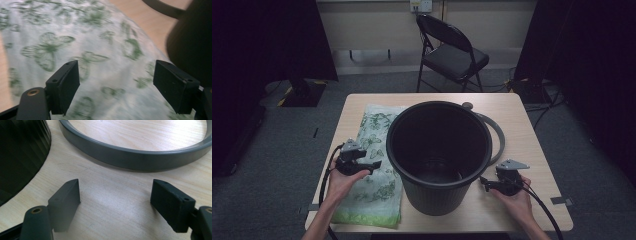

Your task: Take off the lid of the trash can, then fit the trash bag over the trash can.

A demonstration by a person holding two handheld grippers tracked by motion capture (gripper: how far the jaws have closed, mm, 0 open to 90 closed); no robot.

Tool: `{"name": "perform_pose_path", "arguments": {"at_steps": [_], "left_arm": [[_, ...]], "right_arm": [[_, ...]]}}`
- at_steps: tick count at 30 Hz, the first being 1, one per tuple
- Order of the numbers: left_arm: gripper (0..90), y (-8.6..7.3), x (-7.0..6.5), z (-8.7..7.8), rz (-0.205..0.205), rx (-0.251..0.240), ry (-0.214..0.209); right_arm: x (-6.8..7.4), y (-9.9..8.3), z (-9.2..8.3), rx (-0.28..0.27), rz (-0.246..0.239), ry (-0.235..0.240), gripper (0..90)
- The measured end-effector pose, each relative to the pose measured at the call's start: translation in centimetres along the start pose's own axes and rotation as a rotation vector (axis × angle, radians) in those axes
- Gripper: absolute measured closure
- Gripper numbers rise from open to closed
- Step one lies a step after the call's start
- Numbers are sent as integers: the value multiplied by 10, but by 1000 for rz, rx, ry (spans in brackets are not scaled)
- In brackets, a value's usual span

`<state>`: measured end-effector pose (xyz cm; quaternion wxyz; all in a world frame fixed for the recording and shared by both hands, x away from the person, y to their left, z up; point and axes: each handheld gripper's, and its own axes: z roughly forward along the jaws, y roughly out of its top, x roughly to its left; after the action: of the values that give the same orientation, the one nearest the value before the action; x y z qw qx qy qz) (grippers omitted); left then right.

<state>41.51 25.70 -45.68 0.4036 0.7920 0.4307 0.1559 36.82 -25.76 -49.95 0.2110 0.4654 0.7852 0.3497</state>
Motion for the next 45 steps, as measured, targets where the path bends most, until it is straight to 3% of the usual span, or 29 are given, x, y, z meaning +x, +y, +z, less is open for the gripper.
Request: {"name": "perform_pose_path", "arguments": {"at_steps": [9, 11, 14, 16, 18, 21, 23, 25, 28, 31, 34, 41, 42, 44, 45], "left_arm": [[238, 17, 42, 17, -49, 11, 60], [250, 20, 50, 22, -46, 36, 69], [291, 19, 61, 31, -60, 20, 94], [302, 17, 70, 36, -88, 19, 106], [304, 17, 79, 42, -110, 53, 101], [327, 19, 89, 47, -119, 27, 143], [329, 21, 96, 52, -152, 63, 132], [360, 21, 97, 56, -119, 85, 158], [383, 17, 99, 61, -140, 83, 158], [400, 17, 98, 62, -133, 81, 168], [417, 17, 93, 62, -55, 110, 198], [435, 17, 91, 63, -77, 102, 208], [454, 17, 90, 62, -81, 103, 209], [645, 17, 88, 63, -82, 91, 198], [656, 18, 88, 63, -89, 93, 210]], "right_arm": [[0, 0, 0, 0, -2, 3, 230], [0, 0, 0, 0, -2, 3, 229], [-1, 0, 0, -1, -3, 5, 229], [-1, 0, 0, 0, -4, 6, 229], [-1, 0, 0, 0, -5, 7, 228], [-1, 1, 0, 2, -7, 8, 228], [-1, 1, 0, 2, -7, 8, 228], [-1, 1, 0, 2, -7, 8, 228], [-1, 1, 0, 1, -8, 8, 228], [-1, 1, 0, 2, -7, 8, 228], [-1, 1, 0, 1, -8, 8, 228], [-1, 0, 0, 1, -7, 8, 228], [-1, 0, 0, 2, -8, 9, 228], [-1, 1, 0, 1, -7, 8, 229], [-1, 1, 0, 1, -7, 8, 228]]}}
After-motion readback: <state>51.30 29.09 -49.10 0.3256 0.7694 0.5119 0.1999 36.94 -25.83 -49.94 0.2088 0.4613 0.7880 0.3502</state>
